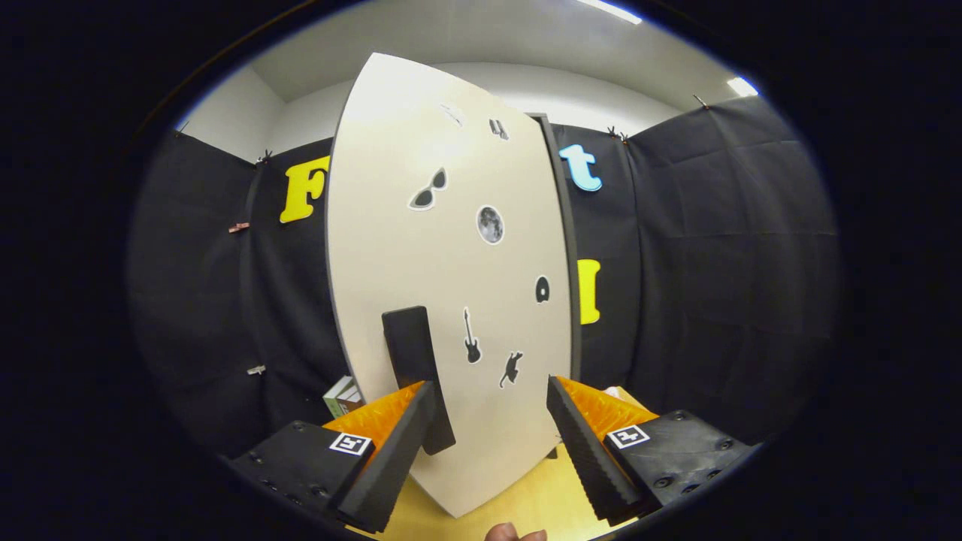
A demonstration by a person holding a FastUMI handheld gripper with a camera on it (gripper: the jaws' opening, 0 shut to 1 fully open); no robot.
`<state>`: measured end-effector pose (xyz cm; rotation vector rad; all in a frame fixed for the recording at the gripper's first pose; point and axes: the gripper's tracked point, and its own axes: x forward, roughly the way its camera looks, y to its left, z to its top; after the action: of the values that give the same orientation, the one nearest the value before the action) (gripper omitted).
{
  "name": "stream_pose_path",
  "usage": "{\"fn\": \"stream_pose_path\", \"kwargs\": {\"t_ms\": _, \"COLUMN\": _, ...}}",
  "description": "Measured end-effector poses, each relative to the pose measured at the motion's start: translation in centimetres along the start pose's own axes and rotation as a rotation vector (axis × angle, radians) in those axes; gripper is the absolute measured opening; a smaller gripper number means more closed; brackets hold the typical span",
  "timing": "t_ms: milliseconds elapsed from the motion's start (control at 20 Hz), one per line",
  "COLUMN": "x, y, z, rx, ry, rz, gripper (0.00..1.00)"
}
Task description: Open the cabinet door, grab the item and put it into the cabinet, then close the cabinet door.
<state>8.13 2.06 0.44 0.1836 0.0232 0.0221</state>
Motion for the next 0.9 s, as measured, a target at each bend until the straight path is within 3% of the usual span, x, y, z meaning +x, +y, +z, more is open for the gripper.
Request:
{"fn": "stream_pose_path", "kwargs": {"t_ms": 350, "x": 1.2, "y": 3.1, "z": 0.6, "rx": -0.061, "ry": -0.058, "rz": 0.004, "gripper": 0.98}}
{"fn": "stream_pose_path", "kwargs": {"t_ms": 900, "x": 0.7, "y": 0.5, "z": -0.5, "rx": -0.117, "ry": -0.039, "rz": -0.054, "gripper": 0.98}}
